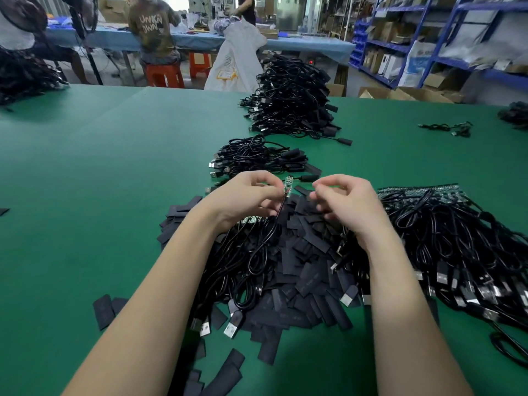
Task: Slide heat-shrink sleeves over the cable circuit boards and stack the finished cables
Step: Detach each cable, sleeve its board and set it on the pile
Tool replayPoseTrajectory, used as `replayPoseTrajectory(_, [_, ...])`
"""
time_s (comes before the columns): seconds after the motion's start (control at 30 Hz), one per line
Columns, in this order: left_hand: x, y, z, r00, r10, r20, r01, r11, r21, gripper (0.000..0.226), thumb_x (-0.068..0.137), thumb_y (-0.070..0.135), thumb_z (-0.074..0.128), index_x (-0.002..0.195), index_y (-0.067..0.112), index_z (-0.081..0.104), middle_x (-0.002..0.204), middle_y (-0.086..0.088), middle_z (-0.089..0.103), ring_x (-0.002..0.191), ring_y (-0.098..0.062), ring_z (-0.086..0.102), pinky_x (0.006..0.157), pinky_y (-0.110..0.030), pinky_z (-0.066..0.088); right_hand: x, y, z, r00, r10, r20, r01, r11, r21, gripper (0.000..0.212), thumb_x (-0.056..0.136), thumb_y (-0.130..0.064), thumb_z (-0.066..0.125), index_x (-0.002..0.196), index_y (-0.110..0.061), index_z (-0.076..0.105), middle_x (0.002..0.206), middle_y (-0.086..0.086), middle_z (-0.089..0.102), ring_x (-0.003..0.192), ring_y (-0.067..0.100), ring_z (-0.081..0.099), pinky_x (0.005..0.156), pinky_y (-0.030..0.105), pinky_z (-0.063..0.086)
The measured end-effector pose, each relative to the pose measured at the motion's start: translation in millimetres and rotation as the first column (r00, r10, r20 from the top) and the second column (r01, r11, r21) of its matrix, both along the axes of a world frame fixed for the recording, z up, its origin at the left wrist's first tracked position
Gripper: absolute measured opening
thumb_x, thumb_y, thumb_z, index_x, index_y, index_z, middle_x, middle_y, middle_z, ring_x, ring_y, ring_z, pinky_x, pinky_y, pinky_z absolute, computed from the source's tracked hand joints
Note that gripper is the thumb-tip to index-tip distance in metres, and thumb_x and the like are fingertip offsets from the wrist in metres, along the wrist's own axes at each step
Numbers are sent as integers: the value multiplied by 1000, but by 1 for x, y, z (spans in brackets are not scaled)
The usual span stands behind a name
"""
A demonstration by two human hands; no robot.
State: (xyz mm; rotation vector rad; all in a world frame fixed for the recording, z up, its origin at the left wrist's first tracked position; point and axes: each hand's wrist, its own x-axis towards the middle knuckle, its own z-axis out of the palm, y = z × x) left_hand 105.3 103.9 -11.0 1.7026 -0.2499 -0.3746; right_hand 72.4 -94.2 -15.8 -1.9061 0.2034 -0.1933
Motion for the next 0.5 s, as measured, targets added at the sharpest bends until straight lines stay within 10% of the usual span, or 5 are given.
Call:
replayPoseTrajectory(0.1, [1,0,-2,998,46,-51,-48,999,-25,9,97,3,59,94,11,60,77,-14,70,64,-16,65,68,-23,58,-1,1,-5,988,151,-17,-140,861,-490,35,90,-9,62,105,-39,73,104,-12,71,88,7,64,71,14,46])
replayPoseTrajectory(0.27, [3,0,-3,984,77,-158,-97,988,-123,9,97,-1,56,93,7,60,66,-4,70,68,-21,74,61,-21,57,1,14,-14,960,174,-217,-276,694,-665,62,90,-5,52,134,-49,58,155,0,39,139,27,37,114,47,36])
replayPoseTrajectory(0.5, [3,1,-2,978,71,-196,-100,985,-141,8,100,9,58,93,8,62,68,-1,62,68,-20,72,60,-20,56,4,13,-20,997,57,-42,-71,762,-643,32,89,-12,62,108,-36,72,122,1,62,119,27,53,100,40,48])
